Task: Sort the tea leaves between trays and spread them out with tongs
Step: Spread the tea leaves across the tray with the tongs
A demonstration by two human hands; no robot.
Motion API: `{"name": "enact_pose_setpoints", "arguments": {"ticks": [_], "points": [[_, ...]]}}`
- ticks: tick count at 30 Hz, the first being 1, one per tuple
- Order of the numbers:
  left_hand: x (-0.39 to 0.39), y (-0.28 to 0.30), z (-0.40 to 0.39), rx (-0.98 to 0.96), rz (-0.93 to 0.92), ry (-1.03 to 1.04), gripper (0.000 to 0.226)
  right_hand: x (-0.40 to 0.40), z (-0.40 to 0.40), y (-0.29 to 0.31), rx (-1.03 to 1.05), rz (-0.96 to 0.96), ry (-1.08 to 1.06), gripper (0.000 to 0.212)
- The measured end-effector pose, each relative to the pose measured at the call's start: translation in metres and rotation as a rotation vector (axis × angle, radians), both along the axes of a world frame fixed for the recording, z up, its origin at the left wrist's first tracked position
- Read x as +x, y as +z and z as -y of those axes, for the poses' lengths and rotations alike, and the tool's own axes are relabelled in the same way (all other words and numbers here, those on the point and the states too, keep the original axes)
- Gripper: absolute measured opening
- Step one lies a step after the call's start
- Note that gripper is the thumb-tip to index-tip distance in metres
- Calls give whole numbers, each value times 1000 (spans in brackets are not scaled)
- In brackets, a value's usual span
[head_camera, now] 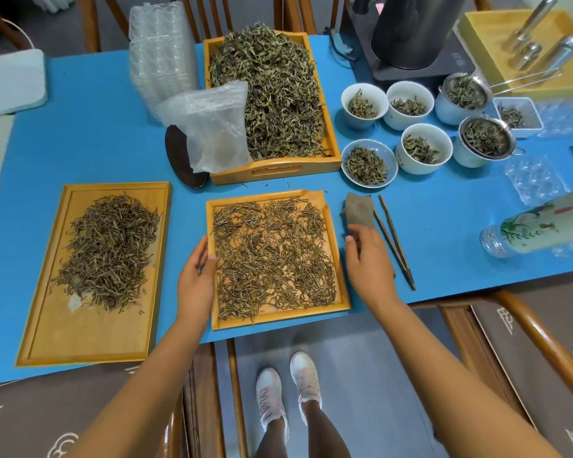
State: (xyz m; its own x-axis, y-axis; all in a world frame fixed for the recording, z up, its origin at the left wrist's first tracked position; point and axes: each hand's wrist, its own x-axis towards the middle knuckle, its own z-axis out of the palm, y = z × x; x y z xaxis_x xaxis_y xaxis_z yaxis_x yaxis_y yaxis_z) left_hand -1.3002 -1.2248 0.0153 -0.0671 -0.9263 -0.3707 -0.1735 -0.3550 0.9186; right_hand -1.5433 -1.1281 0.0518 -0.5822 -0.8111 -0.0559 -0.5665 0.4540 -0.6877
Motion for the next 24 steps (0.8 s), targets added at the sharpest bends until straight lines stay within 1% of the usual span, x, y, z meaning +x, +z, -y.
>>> {"name": "enact_pose_setpoints", "arguments": {"ticks": [3,5,10,14,17,21,24], "points": [[-3,-3,-1,-4,13,25,43,9,1,-7,48,72,-14,33],[-7,-5,-2,-9,27,51,43,14,3,-12,70,87,-23,35],[-15,-4,-4,-102,214,44,44,22,7,-18,115,62,-59,34],[-14,-4,-4,-154,255,42,40,25,10,-20,100,78,-75,31],[-13,-4,-3,-138,213,69,37,24,11,-20,82,131,-101,30],[-15,-3,-3,-97,98,98,37,22,11,-16,17,214,-151,27],[-18,-2,-4,-55,41,123,37,23,12,-12,-34,333,-162,18]]}}
